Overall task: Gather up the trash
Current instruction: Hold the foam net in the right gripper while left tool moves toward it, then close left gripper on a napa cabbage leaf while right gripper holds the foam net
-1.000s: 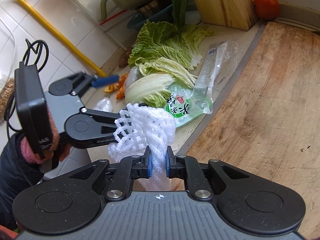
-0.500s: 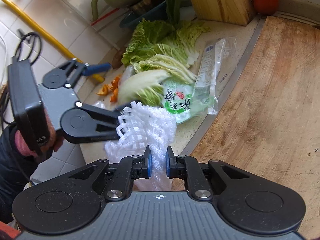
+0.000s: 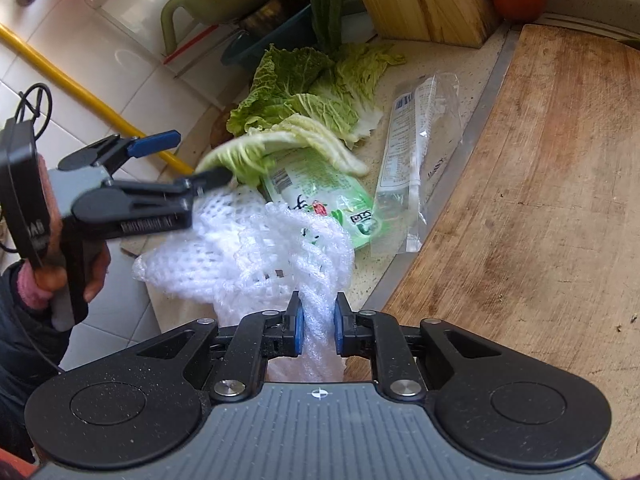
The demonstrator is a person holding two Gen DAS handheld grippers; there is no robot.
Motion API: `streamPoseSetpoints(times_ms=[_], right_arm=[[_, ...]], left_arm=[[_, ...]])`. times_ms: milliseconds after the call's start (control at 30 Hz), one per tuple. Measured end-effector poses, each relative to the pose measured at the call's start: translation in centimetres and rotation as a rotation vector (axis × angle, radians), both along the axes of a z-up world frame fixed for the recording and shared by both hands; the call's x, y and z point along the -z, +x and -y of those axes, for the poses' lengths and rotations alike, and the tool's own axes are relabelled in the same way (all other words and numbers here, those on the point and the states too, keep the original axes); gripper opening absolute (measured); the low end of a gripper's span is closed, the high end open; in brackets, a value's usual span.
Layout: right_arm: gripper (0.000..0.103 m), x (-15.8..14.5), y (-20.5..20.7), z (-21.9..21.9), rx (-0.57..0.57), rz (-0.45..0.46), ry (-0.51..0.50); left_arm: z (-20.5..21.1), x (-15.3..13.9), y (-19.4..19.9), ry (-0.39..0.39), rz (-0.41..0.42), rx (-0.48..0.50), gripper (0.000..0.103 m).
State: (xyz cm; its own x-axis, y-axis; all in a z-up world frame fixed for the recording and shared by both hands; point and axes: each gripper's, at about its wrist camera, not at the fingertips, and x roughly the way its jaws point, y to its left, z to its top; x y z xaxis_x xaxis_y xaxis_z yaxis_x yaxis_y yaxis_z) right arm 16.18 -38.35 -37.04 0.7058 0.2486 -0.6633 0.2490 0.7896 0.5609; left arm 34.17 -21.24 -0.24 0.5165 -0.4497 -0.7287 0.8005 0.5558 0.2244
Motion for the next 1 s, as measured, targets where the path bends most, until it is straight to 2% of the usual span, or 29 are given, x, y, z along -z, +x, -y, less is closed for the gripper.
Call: streamPoseSetpoints(times_ms=[33, 67, 133, 200, 233, 267, 300, 433, 467, 500, 533, 600, 667, 800, 867, 933, 1000], right_arm=[[0.021, 0.0, 0.1, 0.0, -0.002, 0.000, 0.002], [0.021, 0.1, 0.1, 0.0, -0.003, -0.001, 0.004], [0.021, 0.2, 0.4, -0.1, -0.007, -0.003, 0.008], [0.021, 0.3, 0.6, -0.2, -0.011, -0.006, 0.009], [0.021, 0.3, 0.7, -0.2, -0.016, -0.005, 0.008], [0.021, 0.3, 0.8, -0.3, -0.020, -0.005, 0.008], [0.023, 0.4, 1.0, -0.4, -0.025, -0.007, 0.007], [0.023, 0.6, 1.8, -1.1, -0.056, -0.030, -0.014], [0.027, 0.4, 1.8, -1.3, -0.070, -0.031, -0.024], [0.032, 0.1, 1.6, -1.6, -0.081, -0.024, -0.034], [0.035, -0.1, 1.5, -1.8, -0.095, -0.015, -0.044], [0.049, -0.5, 1.4, -2.3, -0.124, -0.003, -0.065], [0.056, -0.6, 1.5, -2.9, -0.152, 0.003, -0.078], [0.068, -0.7, 2.2, -4.4, -0.222, 0.002, -0.106], [0.067, -0.4, 3.1, -5.1, -0.236, -0.011, -0.143], [0.062, -0.2, 4.1, -5.8, -0.252, -0.025, -0.184], [0.047, 0.4, 4.8, -6.2, -0.259, -0.056, -0.211]], left_arm=[[0.6, 0.9, -0.6, 0.057, 0.050, 0.023, 0.083], [1.0, 1.7, -1.3, 0.098, 0.057, 0.067, 0.079], [1.2, 2.3, -2.5, 0.126, 0.025, 0.162, 0.074], [2.0, 3.0, -3.3, 0.163, 0.055, 0.216, 0.073], [2.3, 3.2, -3.5, 0.169, 0.064, 0.231, 0.071], [2.5, 3.2, -3.7, 0.171, 0.053, 0.242, 0.062], [2.6, 3.2, -3.8, 0.173, 0.028, 0.255, 0.049], [2.4, 3.7, -4.5, 0.267, 0.068, 0.273, 0.044], [2.2, 3.9, -4.1, 0.269, 0.057, 0.258, 0.043], [2.3, 3.8, -3.2, 0.258, 0.028, 0.239, 0.043], [2.2, 3.5, -2.3, 0.220, -0.019, 0.213, 0.043], [1.7, 2.9, -0.6, 0.131, -0.127, 0.152, 0.043], [1.5, 3.4, 0.2, 0.119, -0.177, 0.134, 0.046], [1.9, 5.2, 1.0, 0.136, -0.219, 0.101, 0.057], [1.9, 5.6, 1.3, 0.090, -0.258, 0.080, 0.059], [1.9, 5.7, 2.0, 0.072, -0.301, 0.052, 0.054], [1.6, 5.3, 1.8, 0.064, -0.300, 0.041, 0.050]])
